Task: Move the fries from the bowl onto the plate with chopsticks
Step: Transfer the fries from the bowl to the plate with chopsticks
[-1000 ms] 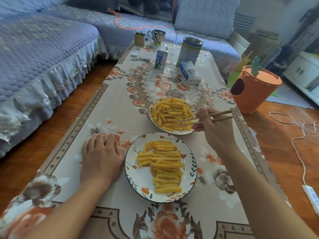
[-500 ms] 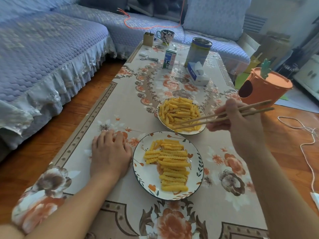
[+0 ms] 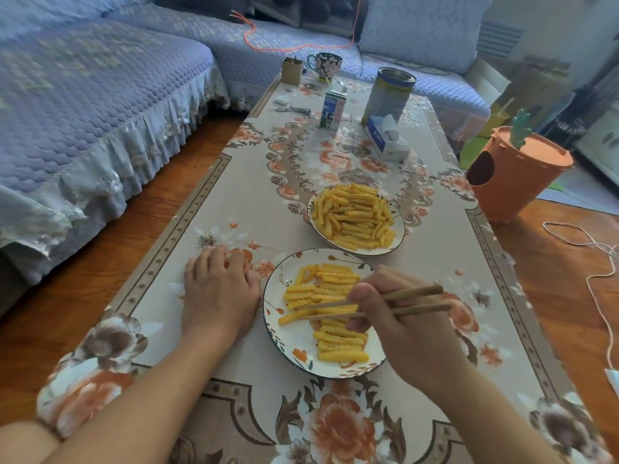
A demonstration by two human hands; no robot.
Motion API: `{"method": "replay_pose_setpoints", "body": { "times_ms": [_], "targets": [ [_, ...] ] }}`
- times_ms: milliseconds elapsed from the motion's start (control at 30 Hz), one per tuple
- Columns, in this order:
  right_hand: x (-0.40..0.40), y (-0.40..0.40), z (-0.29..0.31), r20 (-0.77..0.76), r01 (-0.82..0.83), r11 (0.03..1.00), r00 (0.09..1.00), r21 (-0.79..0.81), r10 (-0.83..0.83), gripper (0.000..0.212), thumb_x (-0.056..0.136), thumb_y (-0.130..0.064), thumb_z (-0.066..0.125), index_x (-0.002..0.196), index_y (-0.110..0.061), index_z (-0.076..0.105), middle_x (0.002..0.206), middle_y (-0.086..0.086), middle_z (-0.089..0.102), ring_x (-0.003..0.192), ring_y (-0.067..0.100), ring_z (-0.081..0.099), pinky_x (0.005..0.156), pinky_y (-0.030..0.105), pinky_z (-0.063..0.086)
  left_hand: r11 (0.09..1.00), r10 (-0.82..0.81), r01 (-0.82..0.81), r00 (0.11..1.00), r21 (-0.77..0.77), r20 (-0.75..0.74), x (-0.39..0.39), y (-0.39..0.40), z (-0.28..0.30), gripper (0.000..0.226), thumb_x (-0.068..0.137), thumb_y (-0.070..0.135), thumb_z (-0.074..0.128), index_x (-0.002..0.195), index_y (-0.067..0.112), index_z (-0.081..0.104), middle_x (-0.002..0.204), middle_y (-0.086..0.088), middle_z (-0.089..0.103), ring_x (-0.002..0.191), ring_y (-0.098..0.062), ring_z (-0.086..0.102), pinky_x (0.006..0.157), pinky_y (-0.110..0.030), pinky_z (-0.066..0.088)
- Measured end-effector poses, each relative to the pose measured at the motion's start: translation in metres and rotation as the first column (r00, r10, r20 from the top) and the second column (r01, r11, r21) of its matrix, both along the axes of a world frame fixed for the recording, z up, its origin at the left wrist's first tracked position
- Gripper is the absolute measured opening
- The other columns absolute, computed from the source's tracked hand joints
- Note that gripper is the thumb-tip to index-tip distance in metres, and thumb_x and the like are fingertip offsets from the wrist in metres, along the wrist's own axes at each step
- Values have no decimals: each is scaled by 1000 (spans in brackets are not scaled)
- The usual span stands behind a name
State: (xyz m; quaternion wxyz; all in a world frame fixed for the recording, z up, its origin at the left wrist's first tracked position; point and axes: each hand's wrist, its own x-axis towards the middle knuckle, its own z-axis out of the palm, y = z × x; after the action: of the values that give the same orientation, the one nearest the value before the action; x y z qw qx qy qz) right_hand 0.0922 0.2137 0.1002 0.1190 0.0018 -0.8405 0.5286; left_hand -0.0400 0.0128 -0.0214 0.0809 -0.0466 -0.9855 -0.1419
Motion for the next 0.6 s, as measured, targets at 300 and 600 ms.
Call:
{"method": "replay_pose_setpoints", "body": {
  "times_ms": [300,600],
  "targets": [
    [-1,14,23,-83,91,992,992,-90,-99,22,90,-25,63,81,-6,71,67,9,71,54,20,73,50,25,57,1000,-7,7,1000,0,-7,0,-1,0,39,98,33,47,131,17,61,143,-15,54,138,-35,42,120,-52,28],
    [-46,71,32,-93,329,928,933,-172,-348,35,106,-25,50,84,-4,67,65,17,70,53,29,71,54,40,63,1000,-7,7,1000,-1,-8,0,0,0,38,98,33,48,131,18,61,143,-15,55,138,-34,42,119,-52,28]
  ]
}}
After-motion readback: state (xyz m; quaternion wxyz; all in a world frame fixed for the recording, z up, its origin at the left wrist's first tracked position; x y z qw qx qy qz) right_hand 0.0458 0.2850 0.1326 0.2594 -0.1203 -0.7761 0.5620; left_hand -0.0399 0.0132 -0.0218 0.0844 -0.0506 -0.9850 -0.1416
